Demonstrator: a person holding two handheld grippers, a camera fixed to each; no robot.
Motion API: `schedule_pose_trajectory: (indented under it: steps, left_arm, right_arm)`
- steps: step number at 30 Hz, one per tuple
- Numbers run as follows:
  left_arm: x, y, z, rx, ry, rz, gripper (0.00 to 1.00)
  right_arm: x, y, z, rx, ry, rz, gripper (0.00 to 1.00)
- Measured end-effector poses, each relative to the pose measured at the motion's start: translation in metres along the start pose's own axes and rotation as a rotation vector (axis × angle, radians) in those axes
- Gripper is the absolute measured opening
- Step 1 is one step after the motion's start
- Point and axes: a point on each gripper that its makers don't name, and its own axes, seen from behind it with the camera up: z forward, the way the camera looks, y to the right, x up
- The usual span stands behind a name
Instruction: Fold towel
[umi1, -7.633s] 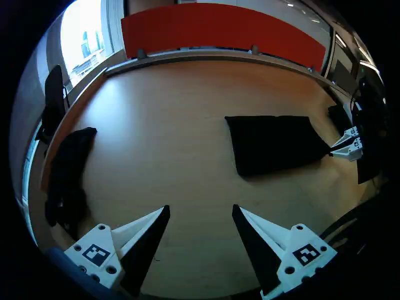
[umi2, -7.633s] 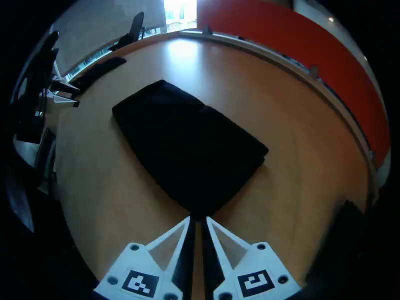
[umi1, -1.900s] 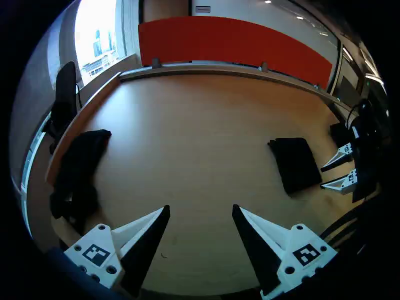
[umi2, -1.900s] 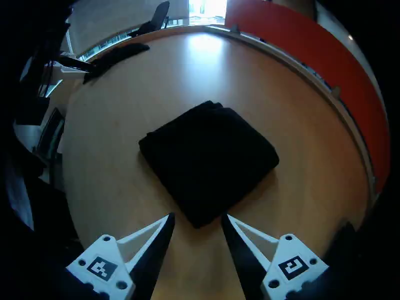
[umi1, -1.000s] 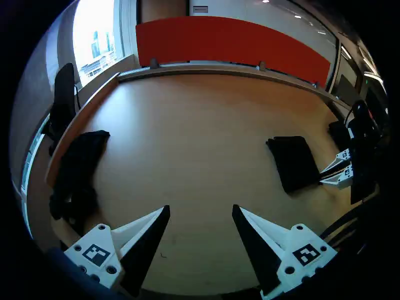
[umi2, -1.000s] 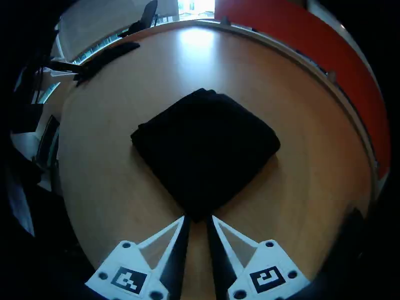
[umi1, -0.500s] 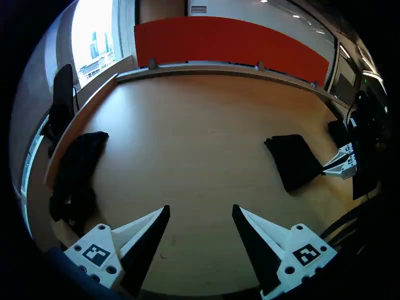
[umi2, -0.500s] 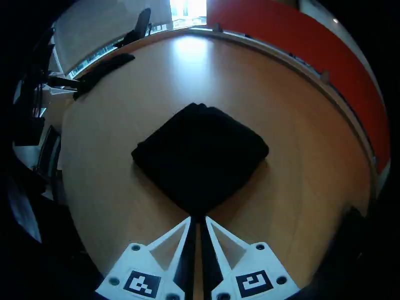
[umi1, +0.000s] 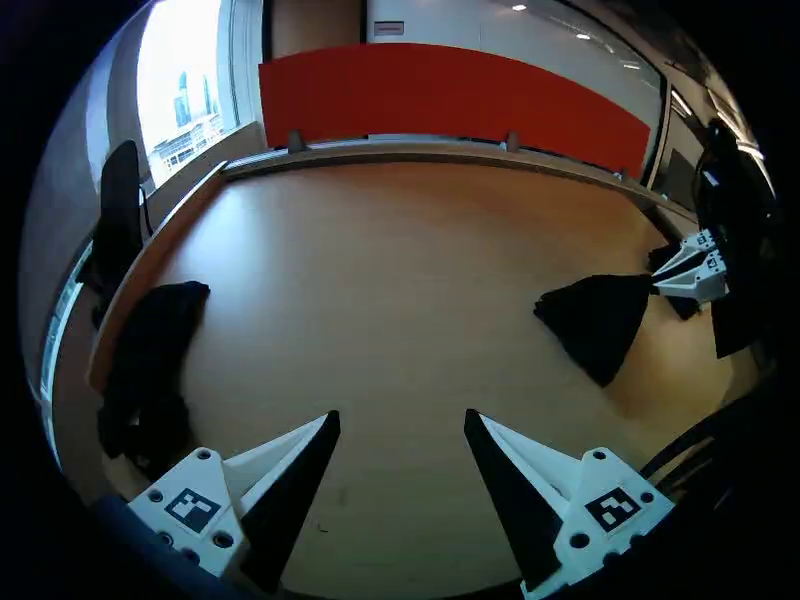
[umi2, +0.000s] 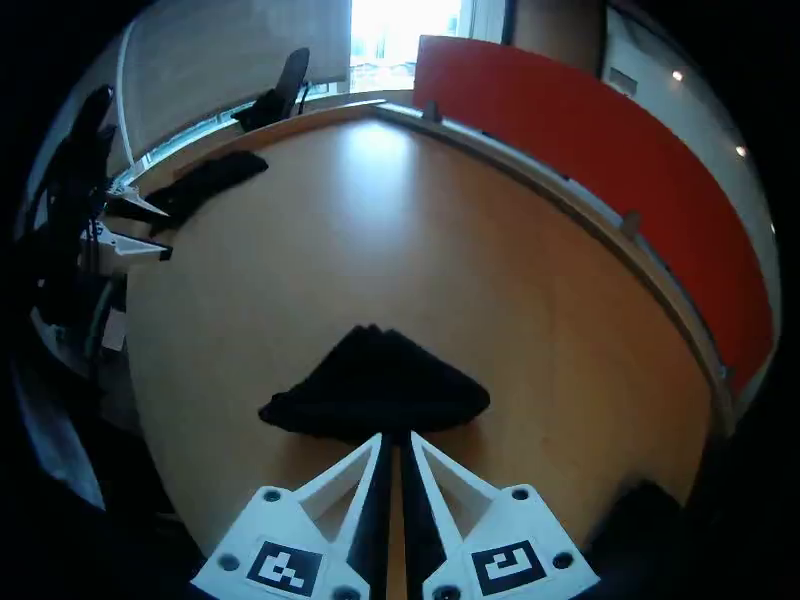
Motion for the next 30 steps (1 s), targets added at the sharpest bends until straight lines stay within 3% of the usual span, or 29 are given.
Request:
schedule_pose_trajectory:
  steps: [8, 15, 23, 30]
  left_arm:
    - [0.012, 0.005, -0.004, -0.005, 0.028, 0.003, 0.92]
    - [0.019, 0.011, -0.008, -0.01, 0.046, 0.01, 0.92]
    - [0.026, 0.015, -0.011, -0.015, 0.061, 0.013, 0.92]
    - [0.028, 0.019, -0.011, -0.019, 0.062, 0.022, 0.92]
  right_arm:
    - [0.052, 0.015, -0.025, -0.03, 0.077, -0.051, 0.05]
    - [0.077, 0.034, -0.048, -0.068, 0.12, -0.071, 0.05]
    - [0.075, 0.074, -0.071, -0.138, 0.118, -0.078, 0.05]
    - [0.067, 0.113, -0.083, -0.167, 0.113, -0.042, 0.05]
